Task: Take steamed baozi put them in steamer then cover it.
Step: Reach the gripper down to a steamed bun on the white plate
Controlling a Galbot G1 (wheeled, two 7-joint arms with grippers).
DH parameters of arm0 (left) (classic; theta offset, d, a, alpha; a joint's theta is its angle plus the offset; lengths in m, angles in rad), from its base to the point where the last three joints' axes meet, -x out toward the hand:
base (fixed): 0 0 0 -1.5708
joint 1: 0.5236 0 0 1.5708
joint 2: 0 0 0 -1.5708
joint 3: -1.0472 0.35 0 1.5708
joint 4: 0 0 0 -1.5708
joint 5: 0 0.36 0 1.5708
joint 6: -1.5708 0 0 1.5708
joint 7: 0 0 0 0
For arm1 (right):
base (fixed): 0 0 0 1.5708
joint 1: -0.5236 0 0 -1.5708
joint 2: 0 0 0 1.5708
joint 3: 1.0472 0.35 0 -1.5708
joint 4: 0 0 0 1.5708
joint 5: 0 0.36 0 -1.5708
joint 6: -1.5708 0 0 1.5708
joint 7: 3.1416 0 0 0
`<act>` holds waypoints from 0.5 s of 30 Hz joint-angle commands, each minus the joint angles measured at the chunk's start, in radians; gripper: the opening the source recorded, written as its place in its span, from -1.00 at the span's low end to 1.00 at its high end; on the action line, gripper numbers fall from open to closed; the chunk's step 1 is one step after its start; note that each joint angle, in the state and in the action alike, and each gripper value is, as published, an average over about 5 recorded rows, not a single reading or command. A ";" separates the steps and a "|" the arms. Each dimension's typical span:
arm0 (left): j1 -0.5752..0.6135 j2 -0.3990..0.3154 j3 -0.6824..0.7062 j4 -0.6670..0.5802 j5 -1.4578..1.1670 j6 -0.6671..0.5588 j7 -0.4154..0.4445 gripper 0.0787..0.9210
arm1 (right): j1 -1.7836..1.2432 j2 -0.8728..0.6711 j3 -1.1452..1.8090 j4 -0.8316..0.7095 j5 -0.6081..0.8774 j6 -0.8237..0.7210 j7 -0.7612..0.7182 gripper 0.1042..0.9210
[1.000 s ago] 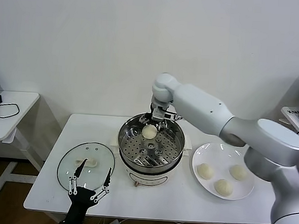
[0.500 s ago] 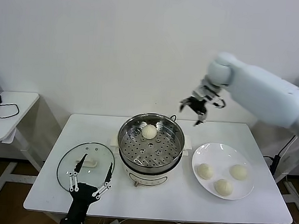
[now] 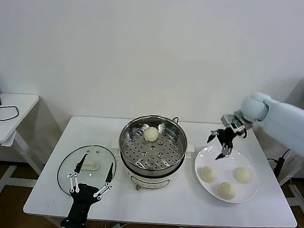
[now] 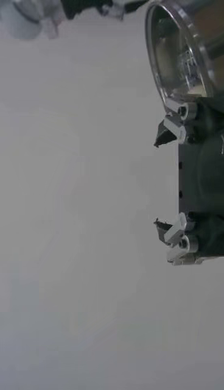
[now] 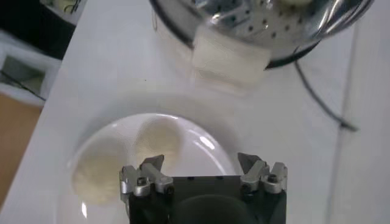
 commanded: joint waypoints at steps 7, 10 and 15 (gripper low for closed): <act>0.005 -0.003 0.000 -0.003 -0.017 0.026 0.005 0.77 | -0.151 0.014 0.016 -0.057 0.040 -0.038 0.061 0.76; 0.009 -0.003 -0.002 -0.001 -0.021 0.025 0.006 0.77 | -0.161 0.029 0.023 -0.068 0.035 -0.034 0.055 0.76; 0.011 -0.003 -0.004 0.007 -0.032 0.024 0.007 0.77 | -0.171 0.043 0.030 -0.078 0.019 -0.028 0.049 0.76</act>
